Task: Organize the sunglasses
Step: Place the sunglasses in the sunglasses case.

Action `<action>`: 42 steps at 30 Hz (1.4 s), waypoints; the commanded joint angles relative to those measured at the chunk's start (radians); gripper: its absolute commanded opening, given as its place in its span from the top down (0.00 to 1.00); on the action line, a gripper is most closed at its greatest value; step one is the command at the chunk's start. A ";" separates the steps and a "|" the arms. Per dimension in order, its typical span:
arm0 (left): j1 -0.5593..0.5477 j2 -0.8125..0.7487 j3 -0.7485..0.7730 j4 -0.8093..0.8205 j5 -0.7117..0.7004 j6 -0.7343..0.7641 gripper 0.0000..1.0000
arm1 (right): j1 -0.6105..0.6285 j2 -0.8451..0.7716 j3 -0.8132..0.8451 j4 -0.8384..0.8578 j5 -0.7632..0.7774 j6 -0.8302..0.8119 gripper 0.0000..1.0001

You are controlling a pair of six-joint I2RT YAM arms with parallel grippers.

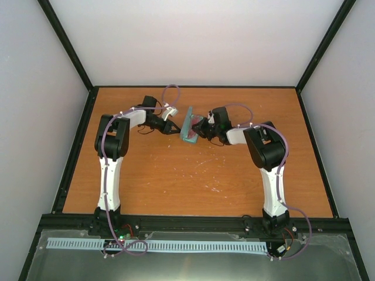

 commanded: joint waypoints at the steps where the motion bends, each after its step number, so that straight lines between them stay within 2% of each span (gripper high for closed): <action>1: -0.006 -0.051 -0.008 0.025 0.020 -0.003 0.81 | 0.007 0.033 0.039 -0.045 0.033 -0.036 0.85; 7: -0.006 -0.052 -0.014 0.031 0.025 -0.004 0.81 | 0.007 0.040 0.055 -0.100 0.059 -0.080 0.71; 15: -0.006 -0.054 -0.028 0.041 0.027 -0.004 0.81 | 0.007 -0.038 0.050 -0.220 0.126 -0.156 0.70; 22: -0.006 -0.059 -0.037 0.048 0.027 -0.004 0.81 | 0.005 -0.109 0.058 -0.321 0.192 -0.212 0.59; 25: -0.006 -0.063 -0.039 0.051 0.027 -0.004 0.81 | 0.005 -0.128 0.066 -0.345 0.209 -0.224 0.59; 27: -0.006 -0.065 -0.043 0.053 0.026 -0.005 0.81 | 0.004 -0.138 0.070 -0.356 0.222 -0.234 0.62; 32: -0.006 -0.060 -0.044 0.060 0.029 -0.013 0.81 | 0.006 -0.141 0.081 -0.373 0.242 -0.254 0.81; 42: -0.006 -0.052 -0.036 0.060 0.032 -0.021 0.81 | 0.010 -0.067 0.099 -0.298 0.158 -0.231 0.88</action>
